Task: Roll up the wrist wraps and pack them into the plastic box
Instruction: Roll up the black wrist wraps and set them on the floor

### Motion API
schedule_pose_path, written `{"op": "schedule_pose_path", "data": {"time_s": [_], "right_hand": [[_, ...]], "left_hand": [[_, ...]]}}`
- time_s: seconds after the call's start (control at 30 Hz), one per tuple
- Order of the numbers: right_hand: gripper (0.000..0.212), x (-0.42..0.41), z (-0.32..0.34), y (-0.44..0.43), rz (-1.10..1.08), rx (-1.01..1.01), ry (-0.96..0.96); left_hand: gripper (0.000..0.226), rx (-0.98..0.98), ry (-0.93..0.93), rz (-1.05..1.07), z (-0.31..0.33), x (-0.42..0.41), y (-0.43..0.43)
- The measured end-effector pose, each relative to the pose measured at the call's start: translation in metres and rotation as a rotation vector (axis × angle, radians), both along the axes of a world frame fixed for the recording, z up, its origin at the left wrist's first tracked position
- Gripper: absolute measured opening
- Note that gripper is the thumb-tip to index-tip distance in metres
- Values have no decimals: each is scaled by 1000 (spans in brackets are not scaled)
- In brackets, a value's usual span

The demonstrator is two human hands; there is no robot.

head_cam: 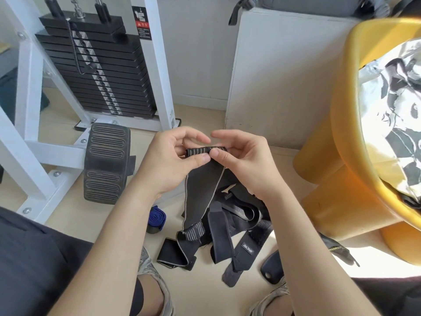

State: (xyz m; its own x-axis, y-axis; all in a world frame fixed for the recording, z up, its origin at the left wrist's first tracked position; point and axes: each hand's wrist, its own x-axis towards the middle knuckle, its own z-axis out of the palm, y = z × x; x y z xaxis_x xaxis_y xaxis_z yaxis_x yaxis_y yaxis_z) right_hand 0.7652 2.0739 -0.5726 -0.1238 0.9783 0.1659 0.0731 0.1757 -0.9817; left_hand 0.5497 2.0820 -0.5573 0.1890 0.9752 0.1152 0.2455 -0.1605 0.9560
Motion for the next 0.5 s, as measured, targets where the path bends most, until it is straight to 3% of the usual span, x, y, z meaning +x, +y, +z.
{"op": "schedule_pose_path", "data": {"time_s": [0.1,0.2,0.37,0.5], "right_hand": [[25,0,-1,2,49,21,-121],[12,-7,-2,2,40,60,-188],[4,-13,-3,2,-25,104,-198],[7,-12,1,1,-50,130,-155]], "left_hand": [[42,21,19,-9,2,-1,0],[35,0,-15,22,2,1,1],[31,-200,-22,9,-1,0,5],[32,-140,-95,8,-3,1,3]]}}
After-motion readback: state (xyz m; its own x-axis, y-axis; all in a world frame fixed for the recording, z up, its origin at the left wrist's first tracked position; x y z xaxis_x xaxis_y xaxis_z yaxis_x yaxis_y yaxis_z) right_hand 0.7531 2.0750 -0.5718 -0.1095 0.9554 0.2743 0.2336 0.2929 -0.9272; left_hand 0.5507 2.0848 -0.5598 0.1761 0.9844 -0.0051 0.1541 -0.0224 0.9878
